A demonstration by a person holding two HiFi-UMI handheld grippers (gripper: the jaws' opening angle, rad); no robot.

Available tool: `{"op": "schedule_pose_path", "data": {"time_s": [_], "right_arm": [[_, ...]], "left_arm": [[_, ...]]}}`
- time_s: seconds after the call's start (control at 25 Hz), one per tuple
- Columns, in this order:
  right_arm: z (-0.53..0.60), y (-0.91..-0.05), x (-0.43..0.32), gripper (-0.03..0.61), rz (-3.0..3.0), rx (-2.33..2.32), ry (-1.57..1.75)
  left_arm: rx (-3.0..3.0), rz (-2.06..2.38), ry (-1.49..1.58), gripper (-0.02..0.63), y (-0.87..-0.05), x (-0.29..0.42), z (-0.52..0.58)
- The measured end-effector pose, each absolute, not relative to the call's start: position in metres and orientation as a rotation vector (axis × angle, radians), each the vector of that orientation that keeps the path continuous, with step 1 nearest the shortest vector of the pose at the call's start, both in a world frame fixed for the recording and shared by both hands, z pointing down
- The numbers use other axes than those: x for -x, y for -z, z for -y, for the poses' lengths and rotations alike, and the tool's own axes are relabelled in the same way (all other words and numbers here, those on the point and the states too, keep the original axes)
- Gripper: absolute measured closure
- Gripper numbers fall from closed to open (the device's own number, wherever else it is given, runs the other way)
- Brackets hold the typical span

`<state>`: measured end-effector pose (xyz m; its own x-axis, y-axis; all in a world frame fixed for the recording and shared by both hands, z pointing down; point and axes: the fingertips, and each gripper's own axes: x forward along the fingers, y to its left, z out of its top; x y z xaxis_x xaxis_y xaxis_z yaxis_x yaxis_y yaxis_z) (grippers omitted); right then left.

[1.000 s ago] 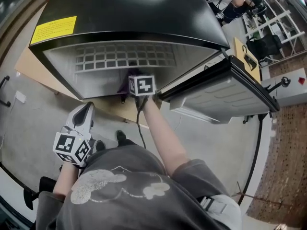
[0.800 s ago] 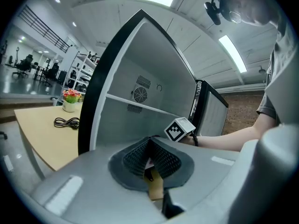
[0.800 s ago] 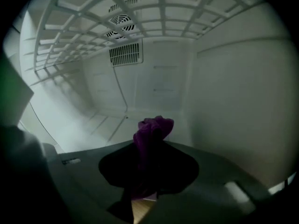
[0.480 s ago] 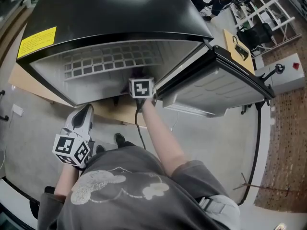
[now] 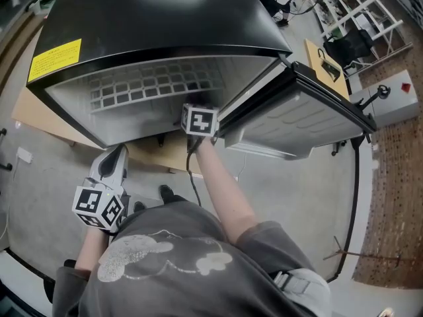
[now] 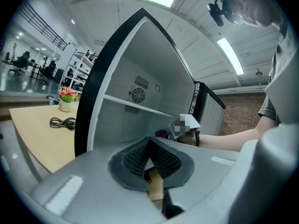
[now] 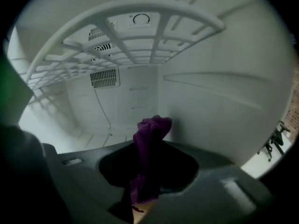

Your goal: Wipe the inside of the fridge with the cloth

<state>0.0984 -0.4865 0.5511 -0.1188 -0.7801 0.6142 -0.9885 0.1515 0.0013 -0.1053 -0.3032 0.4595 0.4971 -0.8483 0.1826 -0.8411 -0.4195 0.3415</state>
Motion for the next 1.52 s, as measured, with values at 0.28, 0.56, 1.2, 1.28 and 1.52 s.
{"op": "schedule_pose_path", "data": {"time_s": [0.28,0.56,1.2,1.28,1.52], "right_arm": [[0.460,-0.556,-0.122,0.489,1.897,-1.850,-0.611],[0.415,-0.564,-0.111,0.489,1.933,-1.827,-0.707],[0.294,-0.585,-0.105,0.489,1.993,-1.815,-0.709],[0.295,-0.589,-0.114,0.489,1.998,-1.808,-0.713],[0.250,-0.576,-0.113,0.489,2.066,-1.798,-0.738]], "left_arm": [[-2.369,1.368,0.014,0.595,-0.461,0.112,0.291],[-2.395,1.322,0.006,0.595,-0.461,0.121,0.267],[-2.298,1.442,-0.007,0.595,-0.502,0.203,0.228],[-2.279,1.446,0.005,0.595,-0.508,0.194,0.229],[-2.286,1.466,0.012,0.595,-0.492,0.189,0.197]]}}
